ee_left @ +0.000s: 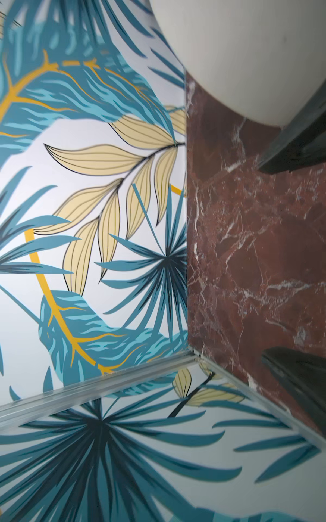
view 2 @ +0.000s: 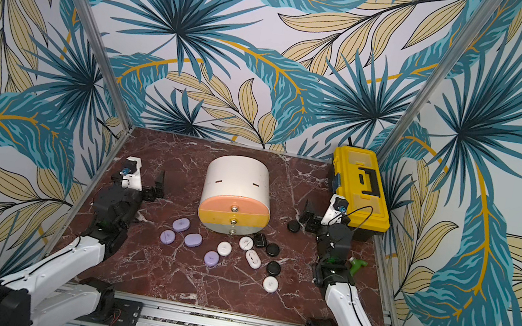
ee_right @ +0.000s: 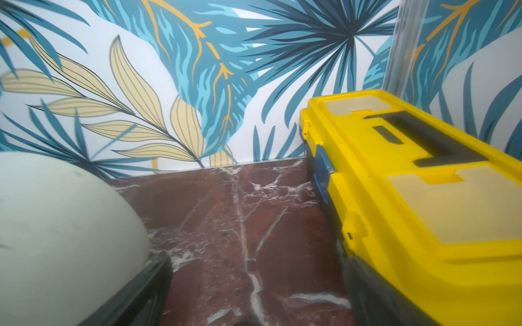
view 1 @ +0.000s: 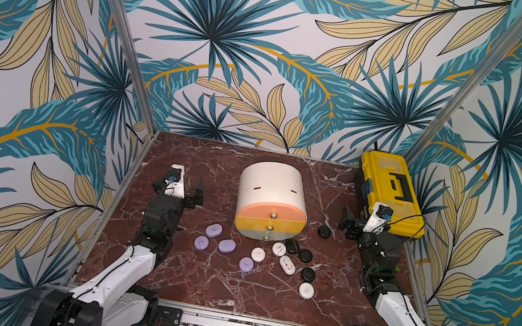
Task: Put the bluetooth earphones in the drawer according to color
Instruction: Move the storage box to the center of the board.
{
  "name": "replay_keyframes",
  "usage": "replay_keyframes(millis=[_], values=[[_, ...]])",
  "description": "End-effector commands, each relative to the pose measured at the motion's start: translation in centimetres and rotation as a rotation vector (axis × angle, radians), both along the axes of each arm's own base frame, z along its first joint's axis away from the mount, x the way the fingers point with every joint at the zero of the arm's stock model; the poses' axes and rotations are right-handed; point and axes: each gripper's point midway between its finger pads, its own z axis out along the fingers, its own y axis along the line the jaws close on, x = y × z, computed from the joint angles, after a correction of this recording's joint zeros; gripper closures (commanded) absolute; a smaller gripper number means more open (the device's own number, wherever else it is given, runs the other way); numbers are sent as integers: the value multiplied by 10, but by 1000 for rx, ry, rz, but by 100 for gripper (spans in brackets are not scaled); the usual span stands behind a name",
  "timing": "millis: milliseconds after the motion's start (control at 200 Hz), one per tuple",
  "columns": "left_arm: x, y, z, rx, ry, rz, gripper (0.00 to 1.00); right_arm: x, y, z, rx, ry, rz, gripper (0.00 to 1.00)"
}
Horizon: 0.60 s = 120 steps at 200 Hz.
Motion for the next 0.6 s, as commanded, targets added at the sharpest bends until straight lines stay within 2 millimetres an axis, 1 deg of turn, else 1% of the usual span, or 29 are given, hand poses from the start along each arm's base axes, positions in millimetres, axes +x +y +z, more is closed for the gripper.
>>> replay_keyframes(millis=[0, 55, 115, 150, 205, 215, 255, 325, 376, 416, 446, 471, 546, 596], values=[[-20, -25, -16, -232, 122, -142, 0, -25, 21, -13, 196, 163, 94, 0], [-31, -37, -14, -337, 139, -212, 0, -36, 22, -20, 250, 226, 85, 0], [-43, -50, -11, -410, 143, -301, 0, -48, 12, -36, 307, 302, 6, 0], [-49, -56, -11, -430, 154, -335, 0, -56, 11, -45, 328, 334, -6, 1], [-54, -59, -11, -432, 174, -357, 0, -64, 25, -48, 344, 339, 80, 1], [-55, -59, -12, -431, 178, -359, 0, -68, 29, -54, 346, 366, 99, 0], [-58, -62, -13, -429, 191, -376, 0, -76, 42, -59, 357, 387, 180, 1], [-59, -65, -5, -451, 173, -400, 0, -86, 57, -69, 393, 429, 262, 1], [-65, -77, 2, -383, 187, -476, 0, -91, 66, -79, 424, 471, 304, 1], [-68, -82, 2, -335, 204, -511, 0, -94, 75, -85, 449, 494, 353, 5], [-67, -83, 1, -327, 211, -514, 0, -96, 80, -90, 474, 517, 380, 8], [-66, -81, -1, -330, 221, -499, 0, -93, 84, -89, 489, 502, 404, 9], [-58, -68, -19, -405, 274, -393, 0, -92, 93, -99, 536, 533, 445, 15], [-54, -63, -28, -449, 279, -357, 0, -90, 98, -104, 552, 549, 464, 18]])
